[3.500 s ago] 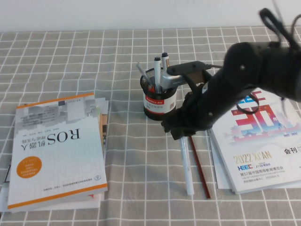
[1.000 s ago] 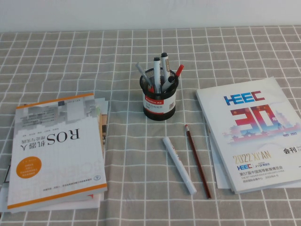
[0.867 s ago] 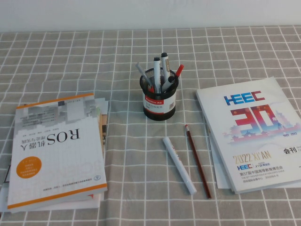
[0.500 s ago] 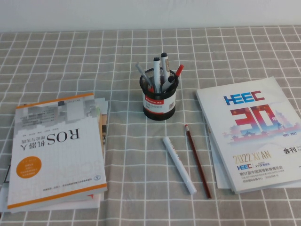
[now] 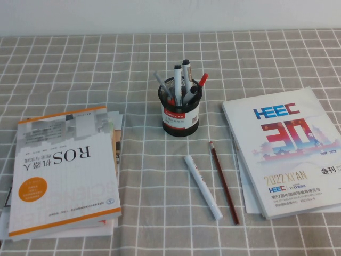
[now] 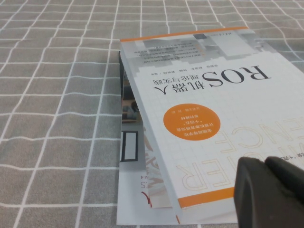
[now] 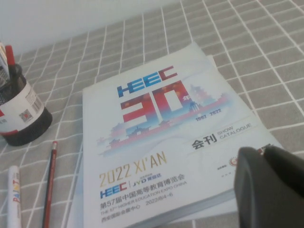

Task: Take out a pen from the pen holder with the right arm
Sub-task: 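Take a marker out of the pen holder and lay it on the table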

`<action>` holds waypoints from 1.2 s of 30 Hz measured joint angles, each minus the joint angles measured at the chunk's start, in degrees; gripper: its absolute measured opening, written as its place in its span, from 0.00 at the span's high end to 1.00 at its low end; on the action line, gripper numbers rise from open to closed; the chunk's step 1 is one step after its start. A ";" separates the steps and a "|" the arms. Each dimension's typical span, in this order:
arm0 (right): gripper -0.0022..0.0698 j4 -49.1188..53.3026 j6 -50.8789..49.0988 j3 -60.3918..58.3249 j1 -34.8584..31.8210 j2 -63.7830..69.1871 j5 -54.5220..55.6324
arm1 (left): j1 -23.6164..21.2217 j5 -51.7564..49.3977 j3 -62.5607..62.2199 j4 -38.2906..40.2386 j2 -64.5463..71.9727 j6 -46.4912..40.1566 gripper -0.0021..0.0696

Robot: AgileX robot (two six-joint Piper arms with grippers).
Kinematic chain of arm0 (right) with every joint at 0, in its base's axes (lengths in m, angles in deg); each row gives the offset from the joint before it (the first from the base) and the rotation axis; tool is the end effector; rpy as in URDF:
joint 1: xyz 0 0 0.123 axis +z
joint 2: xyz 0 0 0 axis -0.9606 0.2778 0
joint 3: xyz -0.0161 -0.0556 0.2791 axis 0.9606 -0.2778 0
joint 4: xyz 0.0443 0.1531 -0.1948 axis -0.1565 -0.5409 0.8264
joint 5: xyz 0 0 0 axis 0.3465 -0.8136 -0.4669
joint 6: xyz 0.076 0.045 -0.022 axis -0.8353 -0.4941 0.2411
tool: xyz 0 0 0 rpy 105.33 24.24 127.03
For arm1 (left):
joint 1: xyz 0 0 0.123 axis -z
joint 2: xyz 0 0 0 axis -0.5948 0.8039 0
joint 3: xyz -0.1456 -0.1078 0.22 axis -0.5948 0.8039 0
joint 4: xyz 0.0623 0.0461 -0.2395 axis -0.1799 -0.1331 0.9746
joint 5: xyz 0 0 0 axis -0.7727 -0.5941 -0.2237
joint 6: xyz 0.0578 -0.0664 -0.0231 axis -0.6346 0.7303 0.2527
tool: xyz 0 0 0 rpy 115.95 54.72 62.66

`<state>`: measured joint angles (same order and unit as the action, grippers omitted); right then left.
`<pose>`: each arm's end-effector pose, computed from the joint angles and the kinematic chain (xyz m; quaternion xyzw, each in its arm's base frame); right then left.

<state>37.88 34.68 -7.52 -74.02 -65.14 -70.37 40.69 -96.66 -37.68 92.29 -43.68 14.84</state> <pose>0.0601 0.0082 0.1956 0.1032 0.7828 0.1355 0.5985 0.0519 -0.0058 0.1700 0.0442 0.8057 -0.0243 0.5901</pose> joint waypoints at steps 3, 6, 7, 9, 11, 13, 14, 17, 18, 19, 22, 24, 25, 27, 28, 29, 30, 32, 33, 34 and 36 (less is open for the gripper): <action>0.99 0.35 0.00 -2.13 0.00 -4.32 0.97 | 0.00 0.00 0.00 0.00 0.00 0.00 0.98; 0.99 1.99 1.54 -3.42 0.50 -5.78 1.40 | 0.00 0.00 0.00 0.00 0.00 0.00 0.98; 0.99 2.39 3.25 -3.52 0.78 -5.78 1.58 | 0.00 0.00 0.00 0.00 0.00 0.00 0.98; 0.99 2.67 6.07 -3.71 1.20 -5.81 1.77 | 0.00 0.00 0.00 0.00 0.00 0.00 0.98; 0.99 2.77 9.02 -3.80 1.44 -5.81 1.41 | 0.00 0.00 0.00 0.00 0.00 0.00 0.98; 0.99 2.77 10.64 -3.80 1.43 -5.81 1.17 | 0.00 0.00 0.00 0.00 0.00 0.00 0.98; 0.99 2.77 11.05 -3.80 1.54 -5.81 0.96 | 0.00 0.00 0.00 0.00 0.00 0.00 0.98; 0.99 2.85 11.49 -3.80 1.54 -5.81 -0.57 | 0.00 0.00 0.00 0.00 0.00 0.00 0.98; 0.99 2.89 11.63 -3.80 1.54 -5.81 -1.81 | 0.00 0.00 0.00 0.00 0.00 0.00 0.98; 0.99 3.04 11.73 -3.80 1.54 -5.81 -3.07 | 0.00 0.00 0.00 0.00 0.00 0.00 0.98; 0.99 3.44 11.85 -3.80 1.54 -5.81 -4.76 | 0.00 0.00 0.00 0.00 0.00 0.00 0.98; 0.99 3.55 11.85 -3.80 1.54 -5.81 -5.14 | 0.00 0.00 0.00 0.00 0.00 0.00 0.98; 0.99 3.55 11.85 -3.80 1.54 -5.81 -5.12 | 0.00 0.00 0.00 0.00 0.00 0.00 0.98; 0.99 3.18 11.85 -3.80 1.54 -5.81 -5.21 | 0.00 0.00 0.00 0.00 0.00 0.00 0.98; 0.99 2.84 11.85 -3.80 1.54 -5.81 -5.21 | 0.00 0.00 0.00 0.00 0.00 0.00 0.98; 0.99 2.43 11.85 -3.80 1.54 -5.81 -5.21 | 0.00 0.00 0.00 0.00 0.00 0.00 0.98; 0.99 2.18 11.85 -3.80 1.54 -5.81 -5.21 | 0.00 0.00 0.00 0.00 0.00 0.00 0.98; 0.99 2.06 11.85 -3.80 1.54 -5.81 -5.21 | 0.00 0.00 0.00 0.00 0.00 0.00 0.98; 0.99 1.96 11.85 -3.80 1.54 -5.81 -5.21 | 0.00 0.00 0.00 0.00 0.00 0.00 0.98; 0.99 1.93 11.85 -3.80 1.54 -5.81 -5.21 | 0.00 0.00 0.00 0.00 0.00 0.00 0.98; 0.99 1.83 11.85 -3.80 1.54 -5.81 -5.21 | 0.00 0.00 0.00 0.00 0.00 0.00 0.98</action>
